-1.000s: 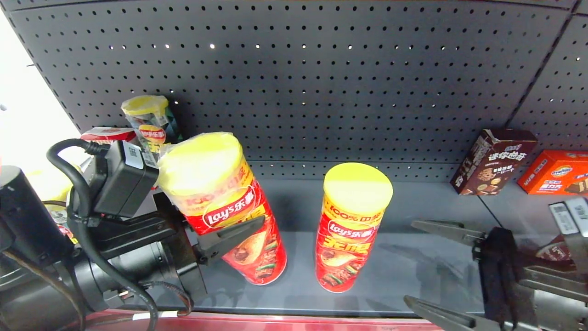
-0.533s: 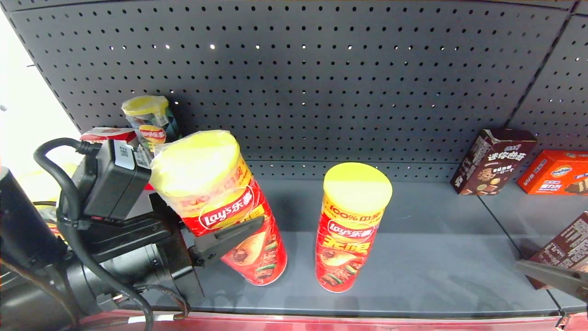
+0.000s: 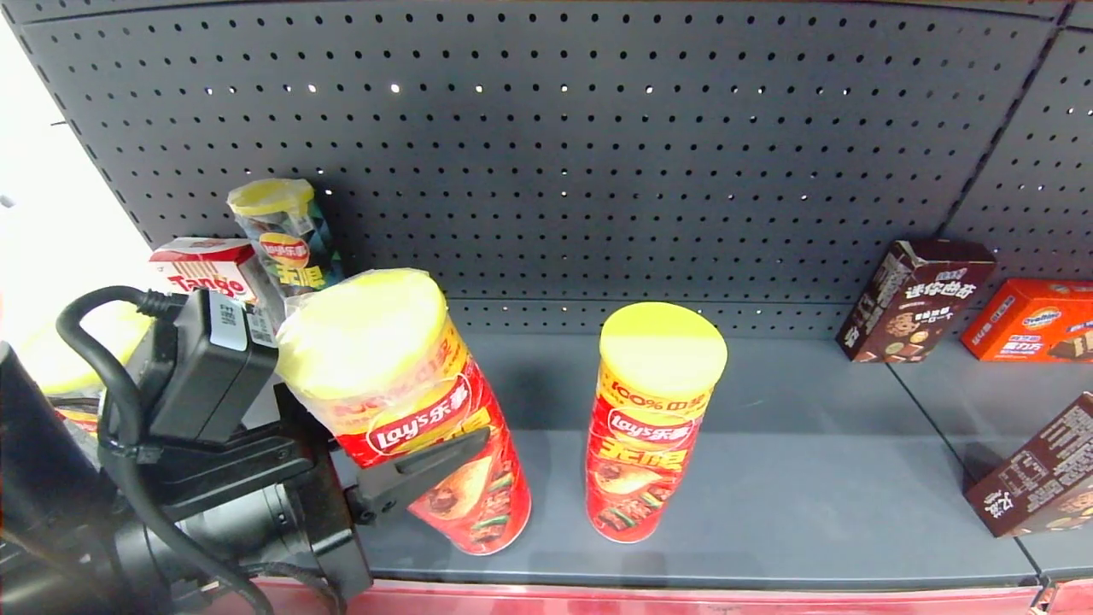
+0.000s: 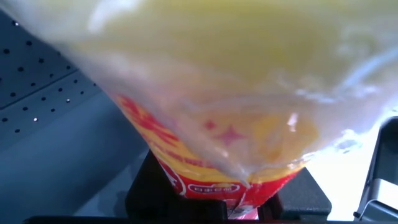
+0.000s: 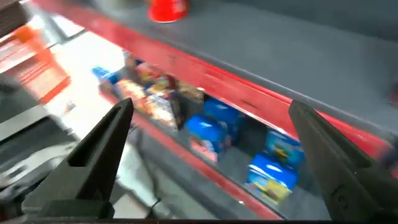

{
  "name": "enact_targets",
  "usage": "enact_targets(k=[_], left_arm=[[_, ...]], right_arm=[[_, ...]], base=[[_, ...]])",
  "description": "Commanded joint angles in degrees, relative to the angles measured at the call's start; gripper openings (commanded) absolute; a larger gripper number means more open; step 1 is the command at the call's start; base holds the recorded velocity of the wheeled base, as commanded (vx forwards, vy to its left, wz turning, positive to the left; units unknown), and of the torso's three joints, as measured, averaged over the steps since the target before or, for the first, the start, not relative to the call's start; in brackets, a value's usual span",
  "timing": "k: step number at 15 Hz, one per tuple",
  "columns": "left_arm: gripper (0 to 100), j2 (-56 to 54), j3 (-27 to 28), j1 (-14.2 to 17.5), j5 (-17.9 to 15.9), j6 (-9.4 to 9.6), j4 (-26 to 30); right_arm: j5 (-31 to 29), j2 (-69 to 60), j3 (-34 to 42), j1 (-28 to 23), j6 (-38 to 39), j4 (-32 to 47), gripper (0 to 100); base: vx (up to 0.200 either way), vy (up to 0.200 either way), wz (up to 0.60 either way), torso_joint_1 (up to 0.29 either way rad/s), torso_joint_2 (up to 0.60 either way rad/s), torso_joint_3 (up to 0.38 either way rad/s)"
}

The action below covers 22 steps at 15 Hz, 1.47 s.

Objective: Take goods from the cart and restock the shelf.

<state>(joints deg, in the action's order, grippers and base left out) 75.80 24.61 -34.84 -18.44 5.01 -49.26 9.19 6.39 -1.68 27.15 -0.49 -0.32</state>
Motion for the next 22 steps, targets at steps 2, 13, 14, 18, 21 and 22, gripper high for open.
enact_targets(k=[2,13,14,18,21,22], left_arm=[[0,-0.13,-0.09,-0.14,-0.01,0.0,-0.04],[0,-0.39,0.35,0.12,-0.28,0.61,-0.22],[0,-0.65,0.44,0.39,-0.28,0.53,-0.22],[0,-3.82,2.72,0.56,-0.8,-0.26,3.38],[0,-4.43,10.46,0.83,-0.63,-0.26,14.9],[0,-4.35,13.44,0.91,-0.54,-0.26,17.45]], right_arm=[[-0.93,-6.39,0.63,-2.63,-3.82,-0.03,100],[-9.19,-0.85,1.68,-14.14,0.31,0.32,100],[-9.19,-0.85,1.68,-14.14,0.31,0.32,100],[-9.19,-0.85,1.68,-14.14,0.31,0.32,100],[-9.19,-0.85,1.68,-14.14,0.31,0.32,100],[-9.19,-0.85,1.68,-14.14,0.31,0.32,100]], base=[[0.0,0.0,0.0,0.0,0.0,0.0],[0.0,0.0,0.0,0.0,0.0,0.0],[0.0,0.0,0.0,0.0,0.0,0.0],[0.0,0.0,0.0,0.0,0.0,0.0],[0.0,0.0,0.0,0.0,0.0,0.0],[0.0,0.0,0.0,0.0,0.0,0.0]])
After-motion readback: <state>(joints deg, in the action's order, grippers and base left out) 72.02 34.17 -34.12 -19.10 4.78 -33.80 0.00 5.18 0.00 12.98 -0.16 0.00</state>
